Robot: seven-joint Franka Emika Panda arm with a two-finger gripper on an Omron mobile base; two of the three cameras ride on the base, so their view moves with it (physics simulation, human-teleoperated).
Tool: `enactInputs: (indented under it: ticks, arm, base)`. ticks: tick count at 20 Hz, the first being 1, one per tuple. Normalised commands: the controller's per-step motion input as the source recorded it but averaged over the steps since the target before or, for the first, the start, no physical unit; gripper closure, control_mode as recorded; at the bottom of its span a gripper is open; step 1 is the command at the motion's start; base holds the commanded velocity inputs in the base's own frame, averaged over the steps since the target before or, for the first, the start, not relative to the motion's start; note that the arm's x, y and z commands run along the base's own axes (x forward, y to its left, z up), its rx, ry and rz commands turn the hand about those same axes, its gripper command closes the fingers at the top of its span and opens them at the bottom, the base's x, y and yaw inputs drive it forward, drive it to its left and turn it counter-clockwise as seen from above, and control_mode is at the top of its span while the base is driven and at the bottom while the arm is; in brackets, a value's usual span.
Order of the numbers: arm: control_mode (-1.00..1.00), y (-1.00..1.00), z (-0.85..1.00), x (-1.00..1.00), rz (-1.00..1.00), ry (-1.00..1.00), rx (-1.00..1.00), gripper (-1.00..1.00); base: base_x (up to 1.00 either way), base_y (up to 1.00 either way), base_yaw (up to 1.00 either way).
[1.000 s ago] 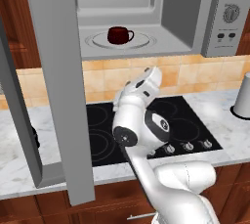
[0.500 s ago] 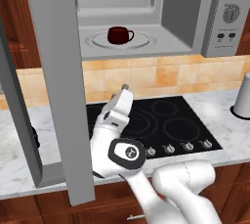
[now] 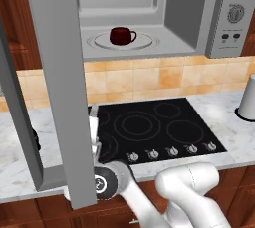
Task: Place the microwavable item in the microwave. Then, close the microwave door and press the start button.
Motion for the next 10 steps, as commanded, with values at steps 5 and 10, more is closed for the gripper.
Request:
enactInputs:
  ticks: [5,10]
  arm:
    - [-1.00,0.75,-0.01,-0.08,-0.10,-0.06,-0.18,-1.00]
    - [-1.00,0.80,-0.13,0.00,-0.08,0.08,-0.10,-1.00]
  base:
    - [0.00,0.00,0.00]
    - [0.00,0.00,0.00]
